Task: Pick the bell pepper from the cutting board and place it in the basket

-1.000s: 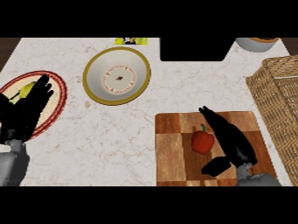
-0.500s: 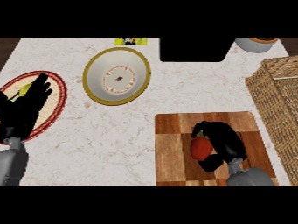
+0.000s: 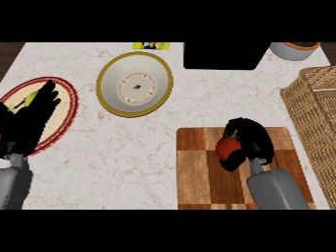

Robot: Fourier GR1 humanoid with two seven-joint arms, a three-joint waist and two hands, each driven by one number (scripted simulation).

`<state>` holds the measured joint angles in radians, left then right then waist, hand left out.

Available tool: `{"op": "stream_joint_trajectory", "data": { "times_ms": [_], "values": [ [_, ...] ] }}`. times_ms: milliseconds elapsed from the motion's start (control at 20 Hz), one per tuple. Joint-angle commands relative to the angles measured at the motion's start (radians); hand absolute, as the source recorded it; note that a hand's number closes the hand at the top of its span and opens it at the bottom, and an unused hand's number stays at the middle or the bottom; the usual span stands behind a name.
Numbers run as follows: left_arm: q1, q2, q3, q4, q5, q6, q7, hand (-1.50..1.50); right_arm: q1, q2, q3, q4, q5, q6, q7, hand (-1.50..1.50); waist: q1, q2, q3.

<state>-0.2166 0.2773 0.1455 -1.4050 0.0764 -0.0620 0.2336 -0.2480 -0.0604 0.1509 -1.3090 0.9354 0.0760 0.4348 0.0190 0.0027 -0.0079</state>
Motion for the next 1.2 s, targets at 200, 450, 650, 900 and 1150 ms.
{"op": "stream_joint_trajectory", "data": {
  "times_ms": [200,450,650,900,1150],
  "values": [
    [-0.037,-0.012,-0.027,-0.012,0.004,-0.019,0.008,0.0,-0.281,0.059,-0.223,0.166,0.054,-0.278,0.54,1.5,0.079,0.029,0.009],
    [-0.07,-0.029,-0.055,0.014,-0.007,-0.026,0.011,0.0,-0.453,0.06,-0.226,0.266,0.082,-0.586,0.638,1.5,0.098,0.034,0.01],
    [-0.07,-0.02,-0.046,0.013,-0.009,-0.019,0.023,0.0,-0.583,0.06,-0.217,0.295,0.199,-0.771,0.623,1.5,0.093,0.024,0.008],
    [-0.053,-0.038,-0.06,0.02,-0.037,0.004,-0.004,0.0,-0.765,0.06,-0.253,0.461,0.427,-0.837,0.752,1.5,0.068,0.019,0.005],
    [-0.059,-0.036,-0.044,0.034,-0.038,0.015,-0.007,0.0,-0.92,0.06,-0.329,0.574,0.591,-0.79,0.886,1.5,0.05,0.016,0.004]
  ]
}}
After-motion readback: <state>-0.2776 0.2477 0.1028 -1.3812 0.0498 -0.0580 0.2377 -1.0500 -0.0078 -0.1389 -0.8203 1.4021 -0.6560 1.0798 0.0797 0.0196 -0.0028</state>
